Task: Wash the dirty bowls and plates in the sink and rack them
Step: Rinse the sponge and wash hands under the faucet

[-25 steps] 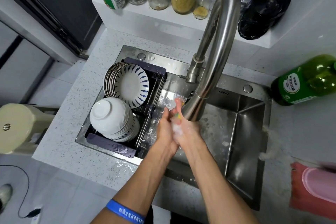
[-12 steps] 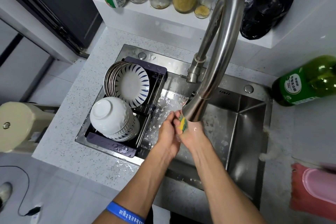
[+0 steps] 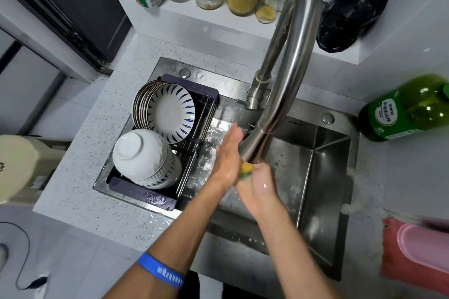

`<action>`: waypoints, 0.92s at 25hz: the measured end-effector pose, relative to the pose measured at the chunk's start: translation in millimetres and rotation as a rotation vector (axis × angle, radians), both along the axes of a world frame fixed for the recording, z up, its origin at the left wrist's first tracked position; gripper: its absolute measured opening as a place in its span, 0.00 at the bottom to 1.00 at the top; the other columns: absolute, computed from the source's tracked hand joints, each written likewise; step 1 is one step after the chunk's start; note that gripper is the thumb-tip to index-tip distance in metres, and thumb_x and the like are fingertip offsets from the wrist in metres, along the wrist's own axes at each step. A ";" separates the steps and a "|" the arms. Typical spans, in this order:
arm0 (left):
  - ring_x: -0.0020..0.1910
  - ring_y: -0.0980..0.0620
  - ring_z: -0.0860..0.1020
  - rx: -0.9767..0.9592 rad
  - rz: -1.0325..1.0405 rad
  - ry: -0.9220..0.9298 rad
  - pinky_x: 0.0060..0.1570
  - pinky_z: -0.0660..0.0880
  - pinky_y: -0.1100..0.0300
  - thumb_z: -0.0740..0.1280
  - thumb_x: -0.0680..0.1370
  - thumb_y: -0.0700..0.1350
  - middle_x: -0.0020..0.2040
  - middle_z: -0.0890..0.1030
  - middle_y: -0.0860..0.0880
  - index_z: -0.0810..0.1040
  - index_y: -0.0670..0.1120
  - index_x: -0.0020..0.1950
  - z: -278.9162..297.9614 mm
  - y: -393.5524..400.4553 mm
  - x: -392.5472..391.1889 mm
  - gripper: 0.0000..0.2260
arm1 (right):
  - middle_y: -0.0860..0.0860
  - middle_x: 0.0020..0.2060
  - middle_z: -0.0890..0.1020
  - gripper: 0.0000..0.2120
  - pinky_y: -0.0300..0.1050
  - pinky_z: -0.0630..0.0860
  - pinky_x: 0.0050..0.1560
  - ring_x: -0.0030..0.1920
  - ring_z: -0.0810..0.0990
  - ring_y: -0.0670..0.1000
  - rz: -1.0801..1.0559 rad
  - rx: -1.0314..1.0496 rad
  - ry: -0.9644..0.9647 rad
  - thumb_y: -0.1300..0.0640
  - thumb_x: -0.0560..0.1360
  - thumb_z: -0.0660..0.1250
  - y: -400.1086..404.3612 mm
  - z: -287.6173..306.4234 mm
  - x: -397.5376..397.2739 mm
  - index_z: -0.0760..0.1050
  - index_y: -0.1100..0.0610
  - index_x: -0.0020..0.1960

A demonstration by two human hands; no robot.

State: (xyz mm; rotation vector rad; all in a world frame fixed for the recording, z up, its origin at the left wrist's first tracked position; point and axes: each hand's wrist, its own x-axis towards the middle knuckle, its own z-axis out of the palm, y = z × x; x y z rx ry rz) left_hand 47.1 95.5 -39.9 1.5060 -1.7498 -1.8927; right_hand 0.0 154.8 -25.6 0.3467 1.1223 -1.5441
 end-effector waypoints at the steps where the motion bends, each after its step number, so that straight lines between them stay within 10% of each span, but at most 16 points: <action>1: 0.75 0.47 0.65 0.071 0.038 0.008 0.75 0.57 0.38 0.51 0.79 0.68 0.75 0.68 0.49 0.62 0.59 0.77 1.7 -4.5 -3.1 0.28 | 0.65 0.57 0.78 0.27 0.62 0.70 0.68 0.60 0.77 0.62 -0.043 0.028 0.005 0.63 0.67 0.61 -2.4 0.3 2.0 0.72 0.72 0.65; 4: 0.79 0.54 0.45 -0.234 -0.240 -0.157 0.76 0.36 0.45 0.60 0.83 0.53 0.78 0.47 0.59 0.54 0.60 0.79 20.5 6.7 -4.6 0.26 | 0.60 0.55 0.82 0.16 0.57 0.77 0.61 0.57 0.81 0.58 -0.083 0.074 0.045 0.62 0.76 0.58 -3.0 -2.8 -2.9 0.77 0.65 0.60; 6: 0.79 0.53 0.52 -0.434 -0.222 -0.278 0.77 0.39 0.45 0.63 0.82 0.50 0.77 0.52 0.57 0.56 0.59 0.76 13.7 4.8 2.2 0.25 | 0.57 0.48 0.84 0.09 0.48 0.80 0.49 0.48 0.83 0.54 0.007 0.170 0.208 0.64 0.78 0.63 0.0 2.0 1.2 0.78 0.61 0.55; 10: 0.52 0.49 0.83 0.193 0.435 0.104 0.53 0.80 0.53 0.59 0.83 0.55 0.54 0.84 0.44 0.82 0.45 0.55 9.3 -3.9 7.7 0.17 | 0.54 0.46 0.84 0.12 0.48 0.79 0.50 0.48 0.83 0.52 0.040 0.208 0.212 0.60 0.72 0.74 -9.4 4.6 16.1 0.78 0.57 0.54; 12: 0.40 0.52 0.83 0.448 0.634 0.313 0.42 0.79 0.60 0.58 0.83 0.57 0.42 0.84 0.46 0.82 0.45 0.43 14.2 0.9 6.3 0.21 | 0.53 0.39 0.83 0.04 0.48 0.80 0.44 0.43 0.81 0.54 -0.077 0.075 -0.026 0.63 0.71 0.72 -17.7 5.8 7.5 0.81 0.57 0.45; 15: 0.54 0.45 0.83 0.731 0.774 0.481 0.57 0.77 0.52 0.54 0.83 0.60 0.55 0.84 0.42 0.84 0.45 0.51 12.8 2.5 9.6 0.25 | 0.49 0.39 0.84 0.12 0.45 0.79 0.47 0.42 0.82 0.48 -0.082 -0.072 -0.063 0.68 0.72 0.69 -24.7 6.0 3.0 0.83 0.52 0.39; 18: 0.55 0.43 0.82 0.764 0.821 0.484 0.64 0.74 0.48 0.53 0.83 0.60 0.54 0.84 0.40 0.87 0.45 0.44 8.3 7.0 8.9 0.28 | 0.50 0.32 0.77 0.10 0.39 0.69 0.25 0.29 0.73 0.47 0.041 0.017 0.010 0.59 0.71 0.72 -30.0 9.8 4.6 0.78 0.50 0.33; 21: 0.49 0.43 0.84 0.790 0.827 0.531 0.60 0.75 0.49 0.50 0.84 0.59 0.49 0.85 0.40 0.87 0.46 0.41 7.5 8.0 6.9 0.31 | 0.47 0.32 0.78 0.13 0.44 0.75 0.33 0.32 0.76 0.46 0.205 0.218 0.293 0.53 0.75 0.67 -28.1 2.5 3.0 0.78 0.50 0.32; 23: 0.46 0.45 0.85 0.808 0.829 0.516 0.57 0.76 0.51 0.50 0.83 0.60 0.45 0.86 0.43 0.87 0.46 0.44 7.0 8.4 5.6 0.30 | 0.50 0.39 0.82 0.14 0.38 0.76 0.32 0.36 0.78 0.47 0.015 0.049 0.032 0.62 0.76 0.66 -26.8 9.6 0.6 0.82 0.52 0.35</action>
